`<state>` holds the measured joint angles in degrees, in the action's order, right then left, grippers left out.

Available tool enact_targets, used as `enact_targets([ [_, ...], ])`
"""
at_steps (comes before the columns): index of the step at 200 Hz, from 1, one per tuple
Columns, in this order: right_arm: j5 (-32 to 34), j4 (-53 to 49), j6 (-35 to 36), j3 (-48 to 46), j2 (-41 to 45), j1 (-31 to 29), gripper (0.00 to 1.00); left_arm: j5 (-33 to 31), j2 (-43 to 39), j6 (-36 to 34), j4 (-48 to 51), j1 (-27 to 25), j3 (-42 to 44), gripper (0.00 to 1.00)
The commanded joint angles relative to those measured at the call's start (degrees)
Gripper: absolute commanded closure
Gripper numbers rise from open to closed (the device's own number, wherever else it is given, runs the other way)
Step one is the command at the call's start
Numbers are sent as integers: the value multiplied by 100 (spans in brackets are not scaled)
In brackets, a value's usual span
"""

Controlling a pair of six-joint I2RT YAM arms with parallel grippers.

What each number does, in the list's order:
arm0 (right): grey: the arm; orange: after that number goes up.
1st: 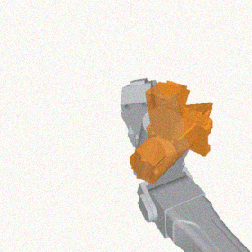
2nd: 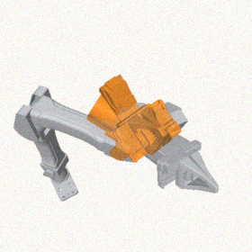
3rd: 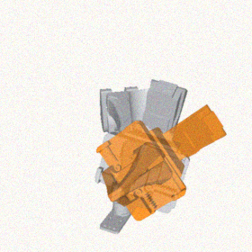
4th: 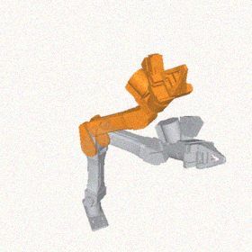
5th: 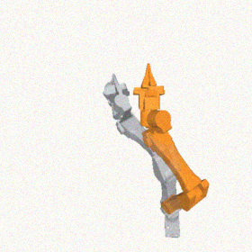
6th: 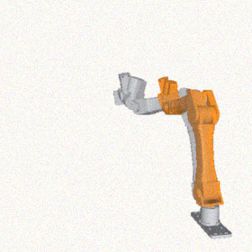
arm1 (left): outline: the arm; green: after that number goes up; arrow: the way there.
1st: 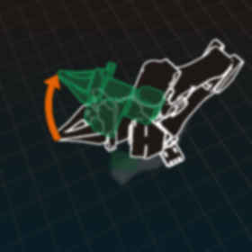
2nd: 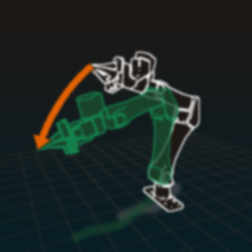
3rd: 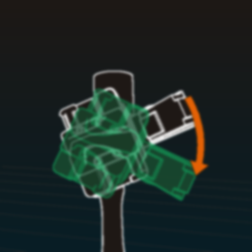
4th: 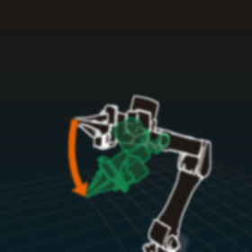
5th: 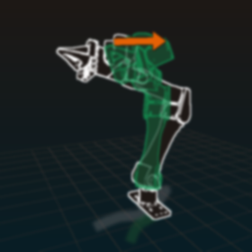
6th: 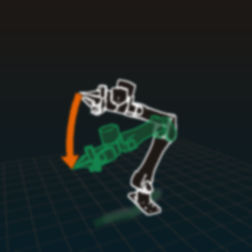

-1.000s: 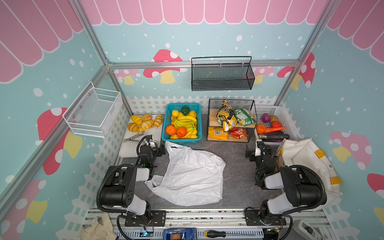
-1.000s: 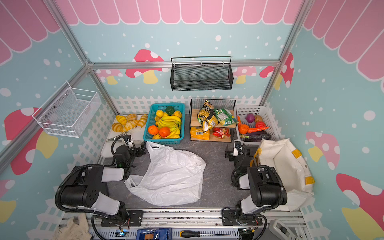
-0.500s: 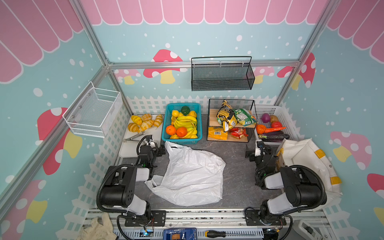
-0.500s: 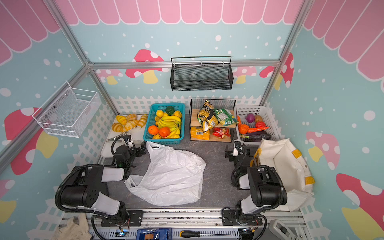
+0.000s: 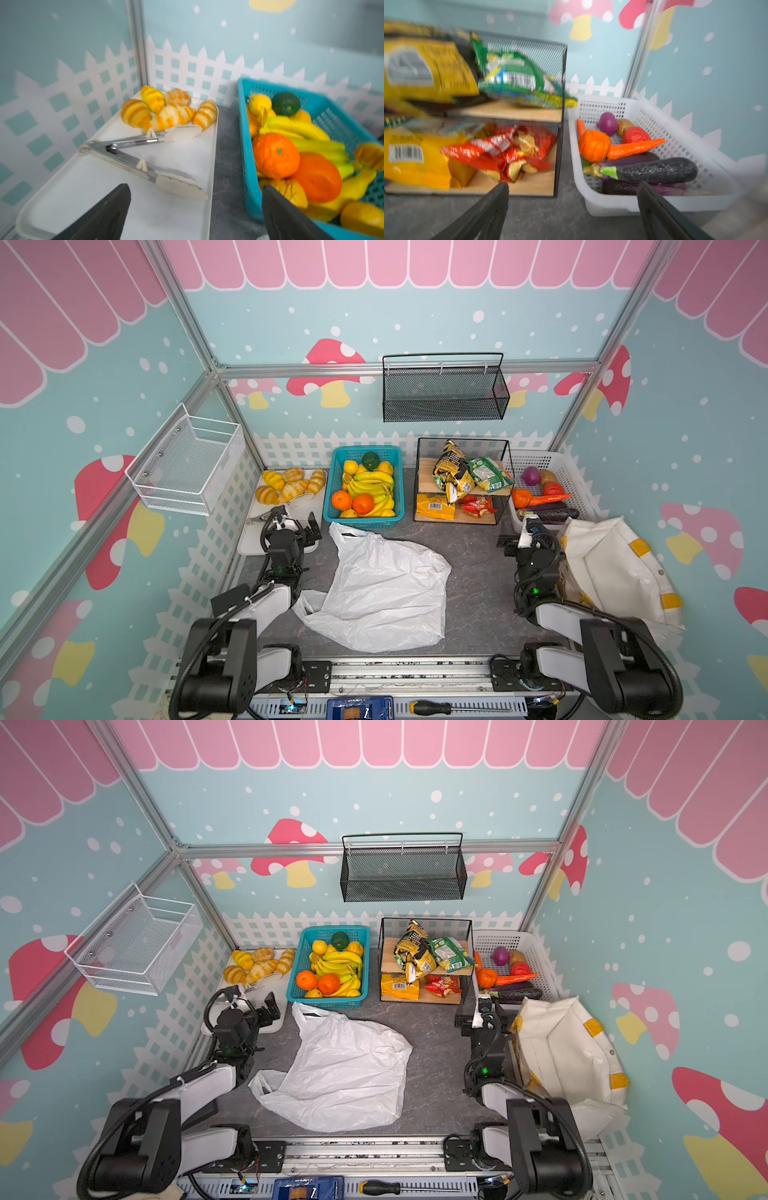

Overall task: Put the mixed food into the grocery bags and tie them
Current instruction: 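Raise both arms from rest toward the table, then grasp the white tote bag's edge with the right gripper and drag it closer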

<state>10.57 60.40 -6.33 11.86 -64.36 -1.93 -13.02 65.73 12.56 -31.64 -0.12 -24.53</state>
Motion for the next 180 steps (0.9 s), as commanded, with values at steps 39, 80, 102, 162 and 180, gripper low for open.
enact_targets([
  [39,-429,-3493,-769,1482,627,-1814,6,1573,-1059,2431,3191,-778,-507,10],
  [80,-1401,-5060,-508,1773,204,-2978,6,1995,-1107,2797,4267,-1297,-461,9],
  [102,-1848,-5318,-270,1840,-49,-3194,6,1926,-1073,2693,4667,-1446,-607,9],
  [162,603,-7399,-769,3021,470,-3131,8,1324,-763,2326,4723,-2192,-1115,9],
  [180,1470,-8359,-907,3617,766,-2770,9,1301,-453,2237,4717,-2310,-1340,9],
])
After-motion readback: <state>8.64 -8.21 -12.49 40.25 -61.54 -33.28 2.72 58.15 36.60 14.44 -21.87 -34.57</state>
